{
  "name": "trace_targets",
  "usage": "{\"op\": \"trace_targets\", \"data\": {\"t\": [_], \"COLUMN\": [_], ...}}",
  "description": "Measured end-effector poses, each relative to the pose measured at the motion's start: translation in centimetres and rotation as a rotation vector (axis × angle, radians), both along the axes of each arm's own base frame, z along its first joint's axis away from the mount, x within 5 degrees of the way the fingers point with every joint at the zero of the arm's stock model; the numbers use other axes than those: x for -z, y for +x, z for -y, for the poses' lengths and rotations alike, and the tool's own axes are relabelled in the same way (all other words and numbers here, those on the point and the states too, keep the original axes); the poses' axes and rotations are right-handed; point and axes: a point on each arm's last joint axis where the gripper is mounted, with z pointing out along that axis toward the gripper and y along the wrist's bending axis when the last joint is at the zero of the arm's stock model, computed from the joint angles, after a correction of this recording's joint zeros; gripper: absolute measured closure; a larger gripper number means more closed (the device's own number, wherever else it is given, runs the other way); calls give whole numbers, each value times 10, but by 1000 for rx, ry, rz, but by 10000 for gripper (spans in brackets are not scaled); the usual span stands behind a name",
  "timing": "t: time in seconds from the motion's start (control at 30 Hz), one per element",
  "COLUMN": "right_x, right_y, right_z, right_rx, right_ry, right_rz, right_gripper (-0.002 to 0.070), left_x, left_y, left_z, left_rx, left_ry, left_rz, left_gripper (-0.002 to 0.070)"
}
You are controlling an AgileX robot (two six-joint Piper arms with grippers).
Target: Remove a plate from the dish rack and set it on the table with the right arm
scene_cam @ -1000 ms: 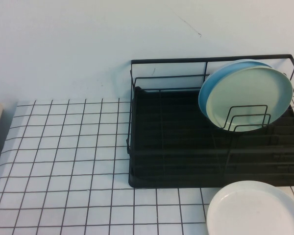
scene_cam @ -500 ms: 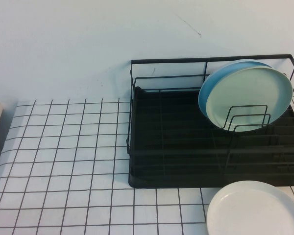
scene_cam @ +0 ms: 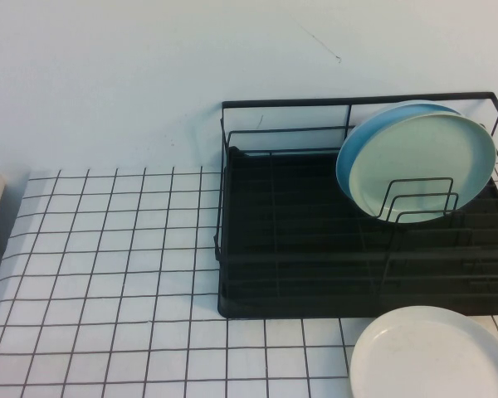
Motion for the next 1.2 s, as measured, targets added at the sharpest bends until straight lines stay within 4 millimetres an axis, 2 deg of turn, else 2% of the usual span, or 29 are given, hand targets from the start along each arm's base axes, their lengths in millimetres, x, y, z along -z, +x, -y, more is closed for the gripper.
{"op": "trace_targets", "data": {"t": [0.2,0.27,0.4,1.2], "right_x": [39,59,76,78], "right_y": [2,2,0,-1], "right_z": [5,8,12,11], "right_rx": [61,99,165,204], "right_ry": [-9,4,44,237], "right_rz": [41,8,-99,-142], "right_gripper": [678,678,678,678], "left_x": [0,0,0,0], "left_y": [0,0,0,0], "left_z": [0,0,0,0], "left_rx": [0,0,0,1], "left_ry": [0,0,0,3], "left_rz": [0,0,0,0], "left_gripper": [678,678,678,678]}}
